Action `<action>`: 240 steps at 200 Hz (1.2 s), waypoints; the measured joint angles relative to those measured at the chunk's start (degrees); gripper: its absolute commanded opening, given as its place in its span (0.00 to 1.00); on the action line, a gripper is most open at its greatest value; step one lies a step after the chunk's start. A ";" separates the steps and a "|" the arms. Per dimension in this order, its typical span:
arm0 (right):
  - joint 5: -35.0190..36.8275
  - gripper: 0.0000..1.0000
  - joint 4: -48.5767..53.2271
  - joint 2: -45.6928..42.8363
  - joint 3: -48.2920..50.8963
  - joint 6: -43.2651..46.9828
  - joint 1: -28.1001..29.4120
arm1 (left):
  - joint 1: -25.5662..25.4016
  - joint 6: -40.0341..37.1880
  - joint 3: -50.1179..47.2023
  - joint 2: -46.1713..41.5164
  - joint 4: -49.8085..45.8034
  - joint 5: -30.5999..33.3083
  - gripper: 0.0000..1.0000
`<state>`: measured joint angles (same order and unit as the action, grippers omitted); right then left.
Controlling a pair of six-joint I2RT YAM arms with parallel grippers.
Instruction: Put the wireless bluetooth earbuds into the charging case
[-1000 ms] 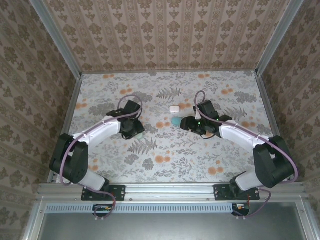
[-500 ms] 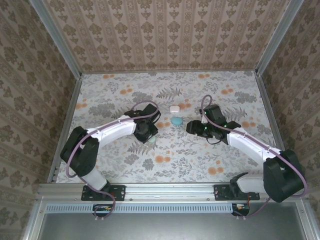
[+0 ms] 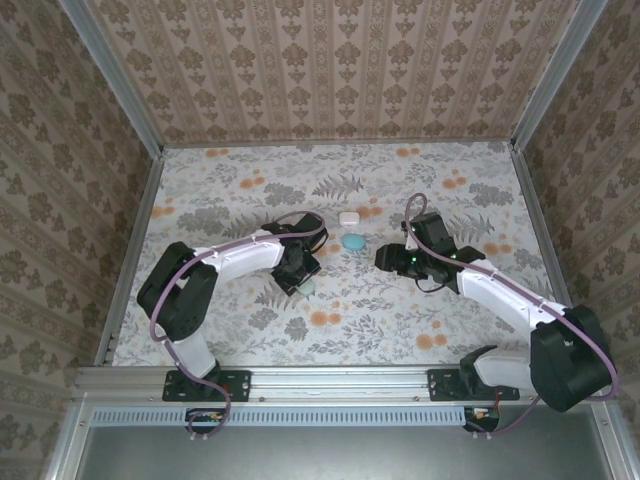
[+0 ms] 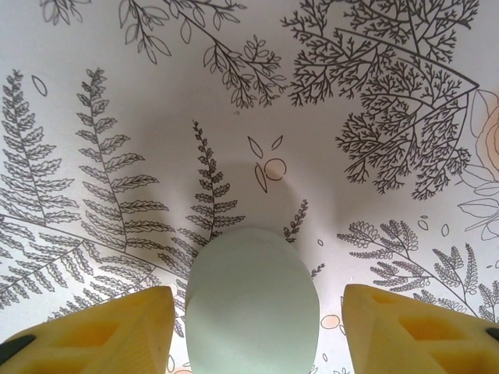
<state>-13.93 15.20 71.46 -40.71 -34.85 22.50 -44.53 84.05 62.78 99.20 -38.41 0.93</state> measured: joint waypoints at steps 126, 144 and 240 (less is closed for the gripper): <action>7.65 0.67 -11.61 22.29 -11.52 27.54 28.55 | 24.22 -25.51 -21.42 -41.38 8.20 10.05 0.74; 8.92 0.71 -12.68 25.68 -13.62 29.99 29.92 | 29.33 -29.83 -23.15 -44.68 8.72 7.93 0.76; 10.43 0.72 -18.40 33.00 -16.24 34.88 29.94 | 38.62 -41.03 -23.39 -45.40 11.58 0.07 0.76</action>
<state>-3.51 -3.20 104.47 -56.95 0.03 52.45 -5.91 43.03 39.40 53.80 -26.83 0.99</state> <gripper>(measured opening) 0.730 0.758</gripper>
